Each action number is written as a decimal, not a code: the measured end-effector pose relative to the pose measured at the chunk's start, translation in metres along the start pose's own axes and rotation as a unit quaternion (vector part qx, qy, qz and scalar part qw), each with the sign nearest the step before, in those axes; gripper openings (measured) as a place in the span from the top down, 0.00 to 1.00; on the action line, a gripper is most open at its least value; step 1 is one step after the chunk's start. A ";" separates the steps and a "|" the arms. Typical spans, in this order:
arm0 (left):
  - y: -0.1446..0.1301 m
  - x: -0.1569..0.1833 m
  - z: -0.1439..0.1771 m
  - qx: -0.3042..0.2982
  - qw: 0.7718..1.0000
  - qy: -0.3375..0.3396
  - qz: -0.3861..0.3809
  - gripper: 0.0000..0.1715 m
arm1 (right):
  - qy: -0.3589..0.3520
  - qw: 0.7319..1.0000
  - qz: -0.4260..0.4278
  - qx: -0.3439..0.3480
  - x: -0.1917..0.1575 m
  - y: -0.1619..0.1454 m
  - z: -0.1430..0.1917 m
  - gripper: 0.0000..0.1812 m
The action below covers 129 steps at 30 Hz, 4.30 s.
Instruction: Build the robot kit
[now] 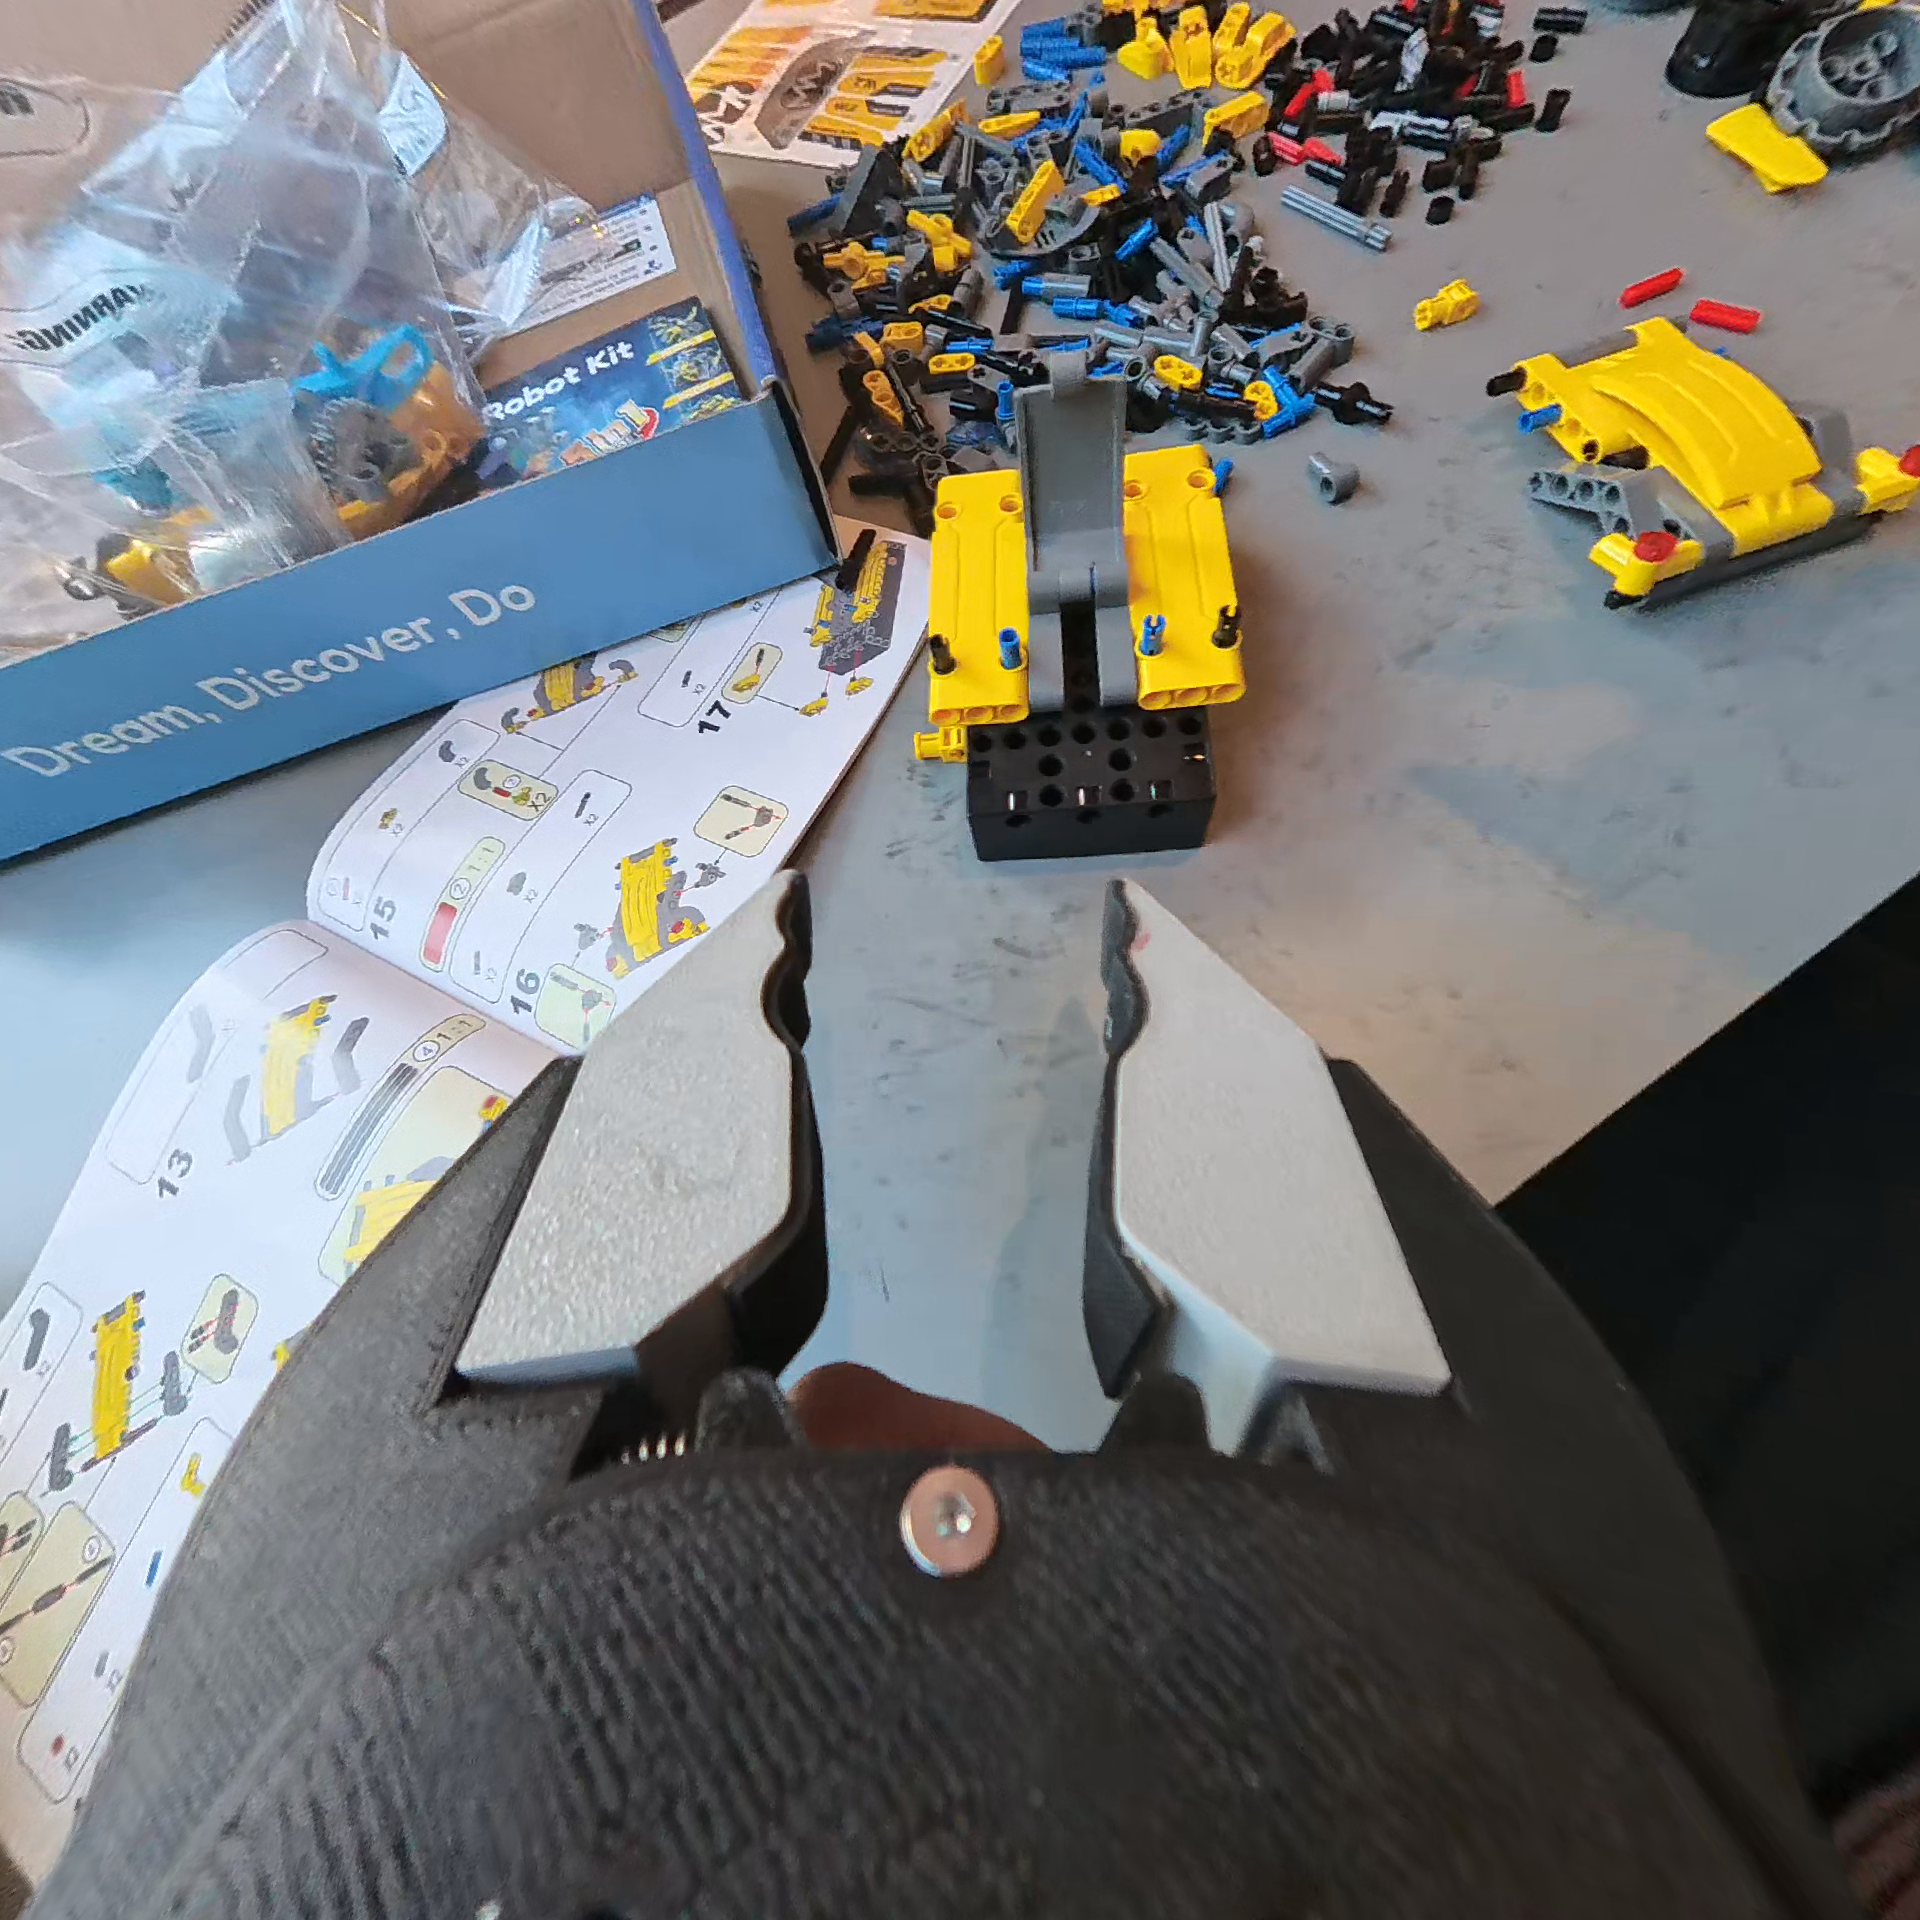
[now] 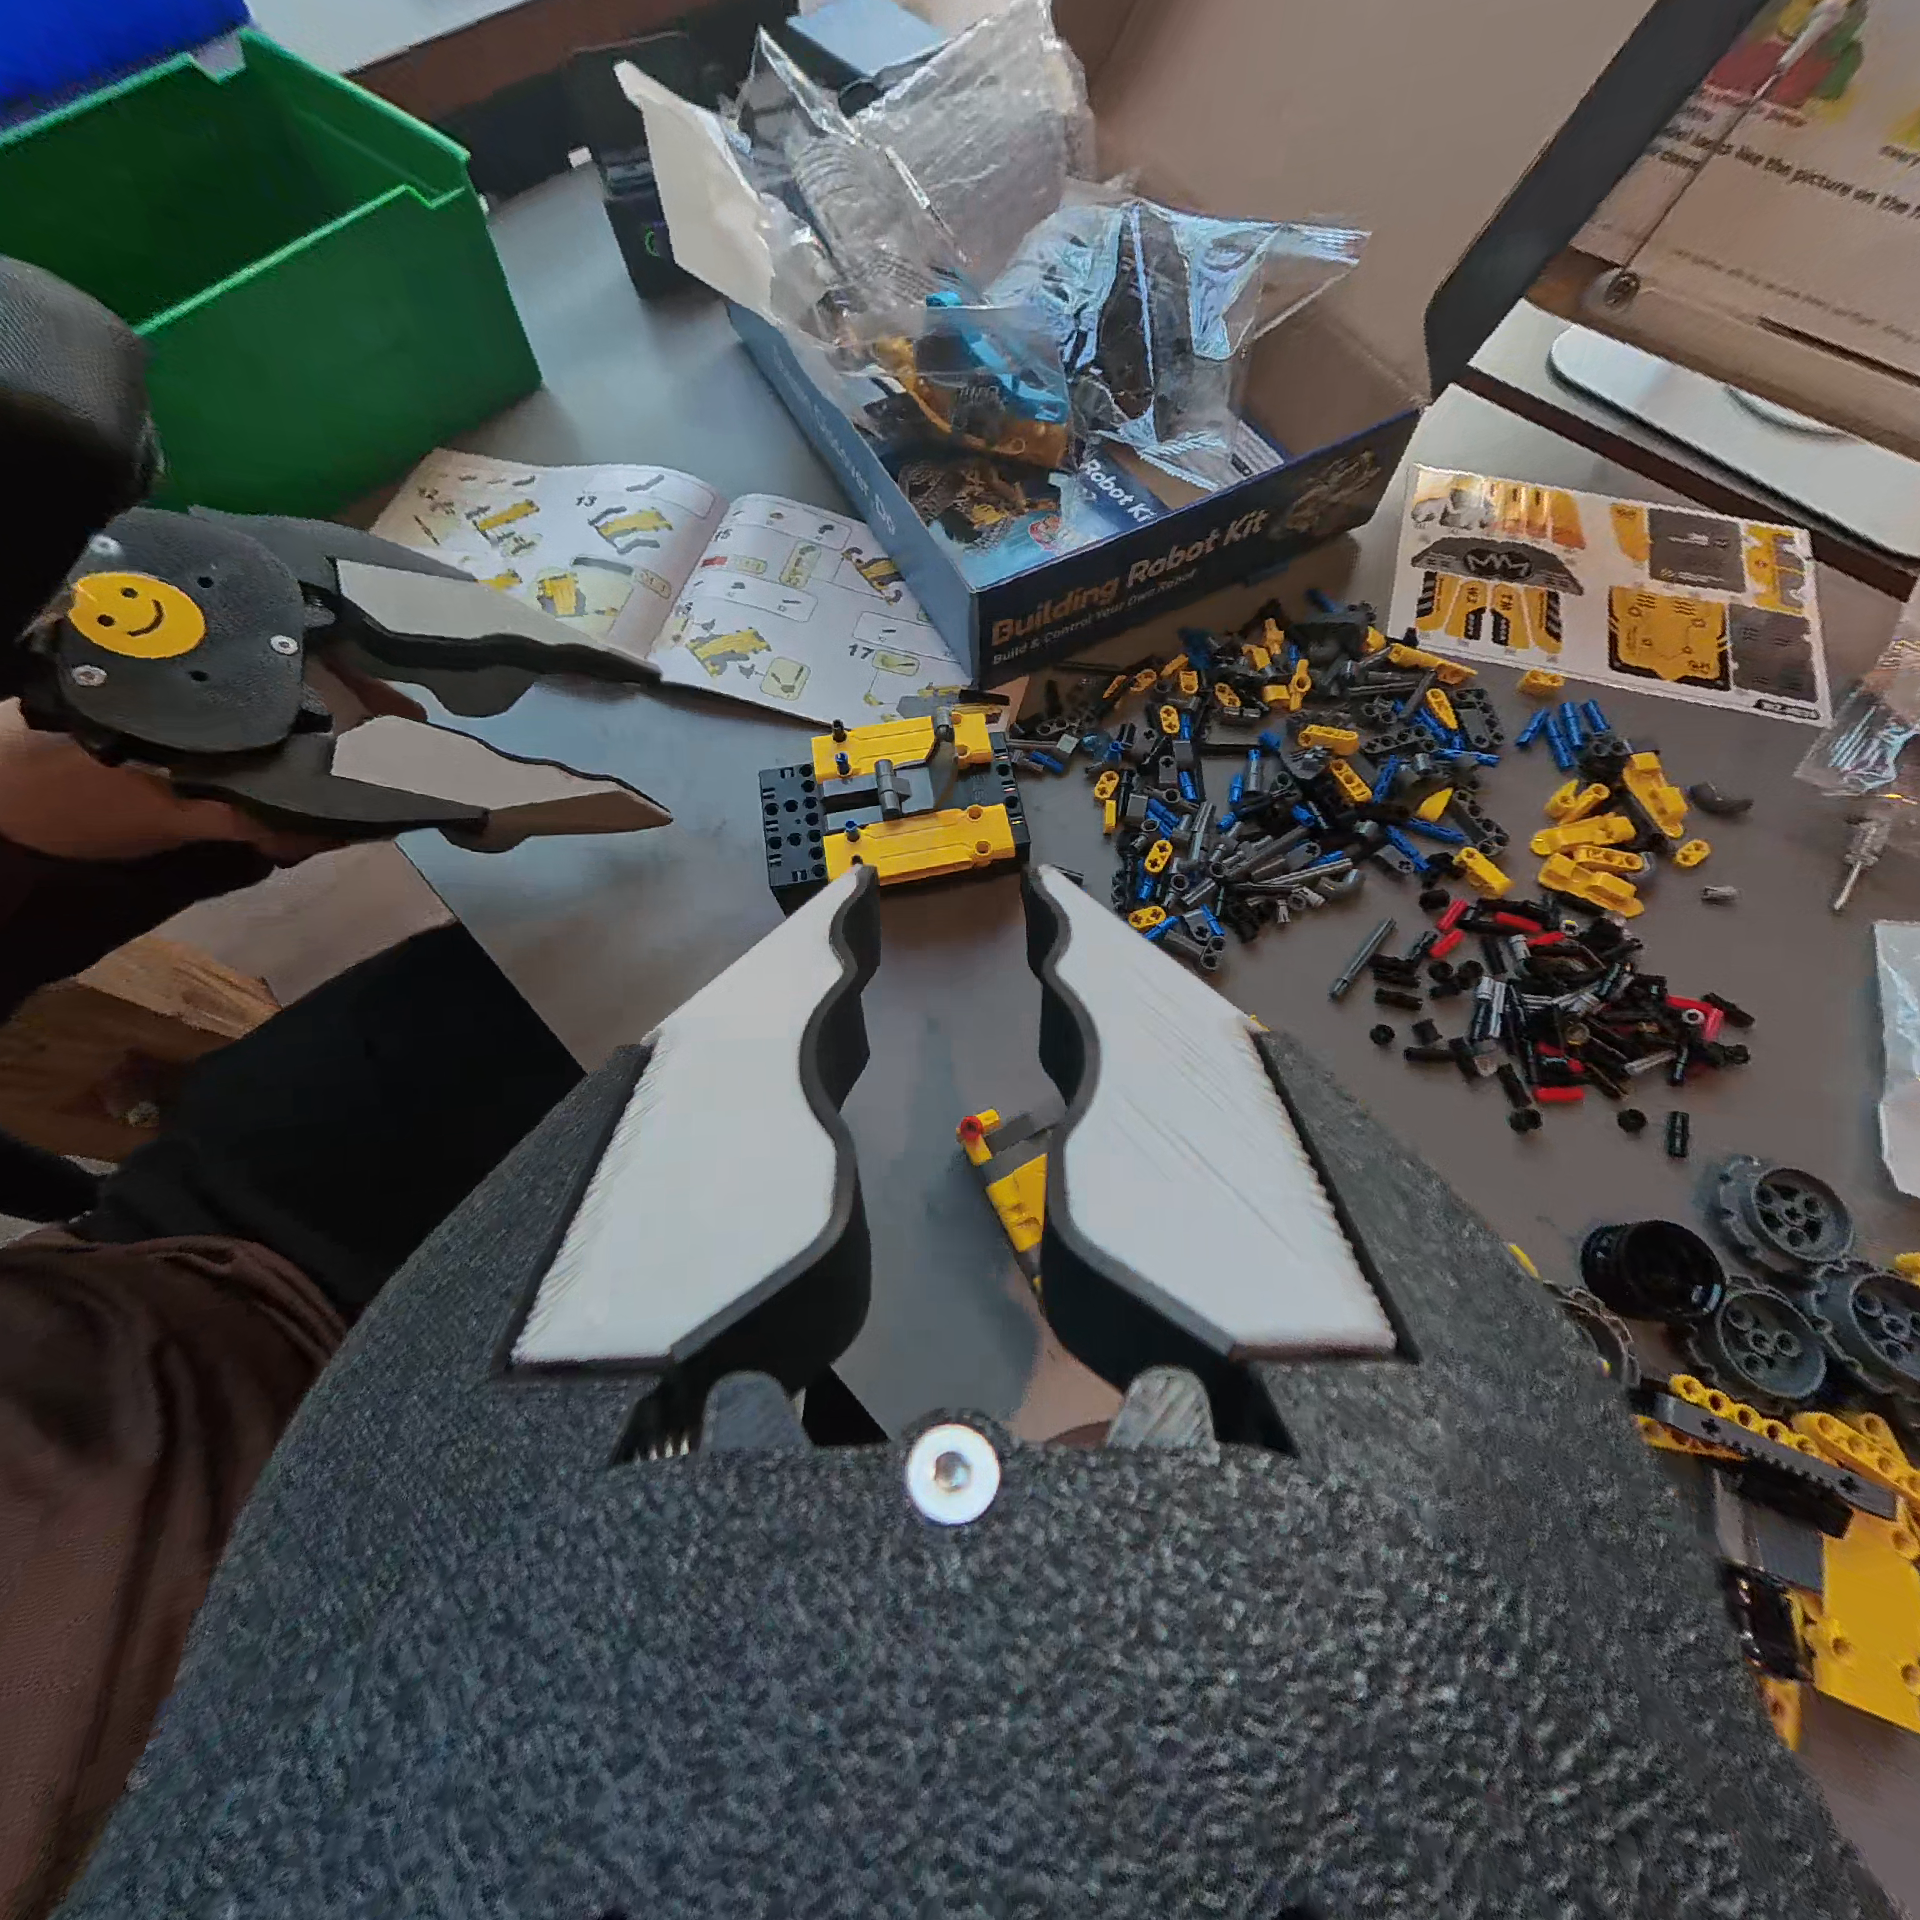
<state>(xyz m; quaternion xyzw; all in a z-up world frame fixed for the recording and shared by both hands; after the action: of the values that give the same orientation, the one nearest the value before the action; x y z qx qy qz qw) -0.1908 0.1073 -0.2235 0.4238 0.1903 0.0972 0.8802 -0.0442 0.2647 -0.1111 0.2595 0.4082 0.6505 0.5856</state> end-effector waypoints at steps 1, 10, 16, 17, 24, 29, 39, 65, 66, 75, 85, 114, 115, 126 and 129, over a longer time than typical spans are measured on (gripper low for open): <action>0.000 -0.003 0.000 0.001 1.000 0.002 0.006 0.66 | 0.011 1.000 -0.002 0.011 -0.001 0.000 0.002 0.85; -0.008 -0.044 -0.002 -0.008 0.998 0.027 0.061 0.65 | 0.010 0.998 -0.019 -0.053 0.024 -0.091 0.004 0.85; -0.018 -0.030 0.007 -0.002 0.998 -0.011 0.061 0.66 | 0.003 0.999 -0.024 -0.041 0.036 -0.133 0.020 0.83; -0.022 -0.025 0.011 0.008 0.998 -0.017 0.066 0.68 | 0.001 0.999 -0.017 -0.038 0.036 -0.136 0.022 0.82; -0.043 0.012 0.037 0.075 0.996 -0.045 0.033 0.68 | 0.012 0.999 0.032 0.018 0.033 -0.137 0.013 0.81; -0.053 0.027 0.039 0.101 0.992 -0.059 0.056 0.68 | 0.021 0.998 0.049 0.019 0.035 -0.142 -0.001 0.81; -0.062 0.026 0.034 0.109 0.987 -0.100 0.069 0.69 | 0.064 0.997 0.030 0.026 0.037 -0.155 -0.020 0.79; -0.063 0.029 0.036 0.147 0.986 -0.063 0.044 0.73 | 0.136 0.989 0.039 0.041 0.022 -0.154 -0.022 0.90; -0.063 0.029 0.036 0.148 0.986 -0.065 0.048 0.73 | 0.141 0.988 0.035 0.047 0.022 -0.153 -0.021 0.90; -0.062 0.025 0.035 0.150 0.985 -0.062 0.063 0.75 | 0.156 0.986 0.011 0.051 0.024 -0.153 -0.021 0.89; -0.065 0.025 0.039 0.147 0.986 -0.054 0.065 0.75 | 0.138 0.988 -0.015 0.062 0.029 -0.152 -0.020 0.87; -0.051 0.035 0.054 0.203 0.958 -0.185 0.085 0.74 | 0.153 0.979 -0.051 0.123 0.035 -0.143 -0.011 0.83; -0.048 0.032 0.055 0.210 0.954 -0.186 0.102 0.76 | 0.164 0.977 -0.061 0.119 0.036 -0.142 -0.012 0.82; -0.003 0.032 0.046 0.252 0.915 -0.275 0.154 0.75 | 0.297 0.944 -0.134 0.054 0.028 -0.139 -0.030 0.87; -0.010 0.030 0.045 0.242 0.917 -0.279 0.147 0.75 | 0.295 0.944 -0.132 0.062 0.028 -0.138 -0.030 0.90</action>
<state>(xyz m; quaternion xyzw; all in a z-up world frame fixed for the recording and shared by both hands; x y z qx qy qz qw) -0.1448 0.0793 -0.2129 0.6573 -0.1104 0.0544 0.7435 0.0018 0.2827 -0.2461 0.0357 0.6329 0.5880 0.5025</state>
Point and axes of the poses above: each gripper's, where its closed fingertips meet, z back along the fingers, y out of its top, x = y × z across the jaws, the point moved 5 cm from there along z, back along the fingers, and after that the axes turned 10 degrees about y, right-handed, at the moved point
